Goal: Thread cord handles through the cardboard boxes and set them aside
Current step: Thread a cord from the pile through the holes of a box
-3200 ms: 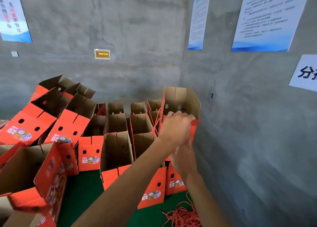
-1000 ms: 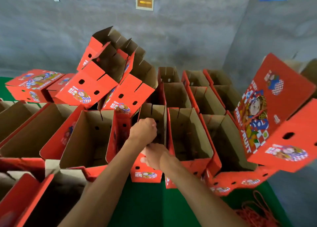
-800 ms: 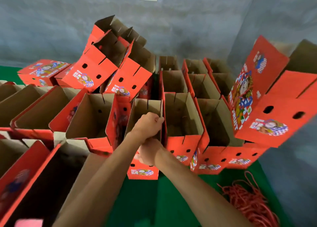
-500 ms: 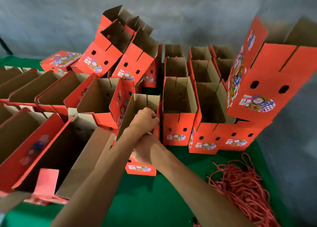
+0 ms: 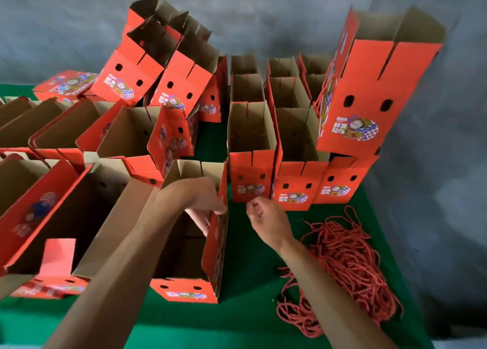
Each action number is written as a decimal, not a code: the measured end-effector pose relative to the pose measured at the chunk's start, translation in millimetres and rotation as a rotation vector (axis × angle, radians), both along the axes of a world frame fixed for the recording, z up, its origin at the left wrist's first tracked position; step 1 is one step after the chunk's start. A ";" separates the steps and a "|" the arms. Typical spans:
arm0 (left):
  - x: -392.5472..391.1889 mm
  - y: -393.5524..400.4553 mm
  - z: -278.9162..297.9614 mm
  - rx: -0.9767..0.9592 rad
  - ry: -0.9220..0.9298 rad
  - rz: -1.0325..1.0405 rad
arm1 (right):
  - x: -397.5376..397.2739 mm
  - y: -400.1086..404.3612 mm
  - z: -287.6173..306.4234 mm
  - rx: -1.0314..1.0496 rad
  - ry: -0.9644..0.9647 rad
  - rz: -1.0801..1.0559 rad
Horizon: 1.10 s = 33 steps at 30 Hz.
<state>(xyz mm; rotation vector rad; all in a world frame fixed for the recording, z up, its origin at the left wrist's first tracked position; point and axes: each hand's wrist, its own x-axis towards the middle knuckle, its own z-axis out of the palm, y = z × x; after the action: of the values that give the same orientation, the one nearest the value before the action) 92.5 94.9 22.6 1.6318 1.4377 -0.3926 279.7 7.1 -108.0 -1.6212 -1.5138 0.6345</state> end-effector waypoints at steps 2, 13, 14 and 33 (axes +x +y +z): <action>3.1 -3.5 -2.4 -0.004 -0.050 0.015 | 16.0 -11.9 -26.5 -0.192 0.022 -0.070; 12.8 -16.1 -30.7 0.208 -0.330 -0.036 | 61.5 -85.5 -103.2 -0.748 -0.311 0.095; 10.8 -18.0 -28.7 0.161 -0.324 -0.039 | 60.2 -85.9 -105.3 -0.716 -0.308 0.081; -8.1 -24.6 -47.9 -0.005 -0.403 0.135 | -18.5 -26.9 -59.6 -0.307 0.251 -0.023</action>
<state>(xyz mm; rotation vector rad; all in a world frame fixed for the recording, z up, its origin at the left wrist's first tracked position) 84.4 70.3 -25.3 1.4952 1.2273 0.0126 261.2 -19.7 -167.5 -1.7053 -1.2576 1.0574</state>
